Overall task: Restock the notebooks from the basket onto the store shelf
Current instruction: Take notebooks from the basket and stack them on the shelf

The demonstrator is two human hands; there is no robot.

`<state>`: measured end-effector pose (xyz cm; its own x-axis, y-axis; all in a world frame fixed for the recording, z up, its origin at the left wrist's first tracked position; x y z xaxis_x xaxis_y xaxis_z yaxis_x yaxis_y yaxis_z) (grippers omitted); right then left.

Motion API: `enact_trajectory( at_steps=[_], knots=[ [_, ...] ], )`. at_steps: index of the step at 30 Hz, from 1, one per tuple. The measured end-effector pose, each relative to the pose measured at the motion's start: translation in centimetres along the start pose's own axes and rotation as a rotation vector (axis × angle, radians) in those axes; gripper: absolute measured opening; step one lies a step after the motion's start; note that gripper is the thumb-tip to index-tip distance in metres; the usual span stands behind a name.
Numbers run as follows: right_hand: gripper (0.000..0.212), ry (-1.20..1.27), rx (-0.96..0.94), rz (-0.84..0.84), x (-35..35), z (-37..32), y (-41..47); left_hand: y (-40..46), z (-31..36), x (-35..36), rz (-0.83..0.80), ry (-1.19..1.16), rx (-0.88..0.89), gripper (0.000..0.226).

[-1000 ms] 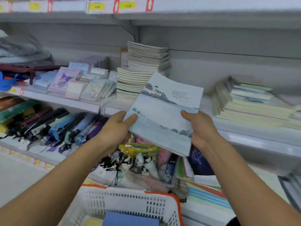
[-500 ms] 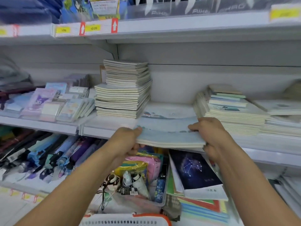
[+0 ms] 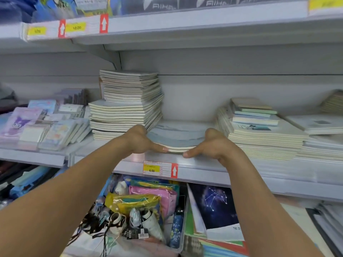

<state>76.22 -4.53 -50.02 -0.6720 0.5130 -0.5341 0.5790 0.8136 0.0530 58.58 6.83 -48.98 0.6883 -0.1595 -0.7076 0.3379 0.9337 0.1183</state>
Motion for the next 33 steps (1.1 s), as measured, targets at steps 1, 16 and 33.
enact_trajectory(
  at_steps=[1, 16, 33],
  knots=[
    [0.064, -0.075, -0.016, 0.041, 0.0, 0.1, 0.5, 0.8, -0.2, 0.4, 0.015, 0.09, 0.012, 0.063],
    [0.03, -0.417, -0.024, 0.208, 0.2, 1.5, 5.3, 5.7, 0.0, 3.2, 0.301, 0.401, 0.165, 0.045],
    [0.032, -0.03, -0.73, 0.442, 7.9, -6.0, -8.6, -9.6, -7.8, -4.6, 0.356, 0.043, 0.369, 0.015]
  ],
)
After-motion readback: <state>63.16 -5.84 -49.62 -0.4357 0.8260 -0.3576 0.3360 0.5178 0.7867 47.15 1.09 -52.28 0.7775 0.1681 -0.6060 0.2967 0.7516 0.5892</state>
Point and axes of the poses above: each hand's wrist, its own y-axis towards the middle knuckle, its own x-axis out of the palm, z = x × y, the point moved 8 cm from there along y, towards the middle knuckle, and after that the axes turned 11 degrees about z, right-handed, at the moved point
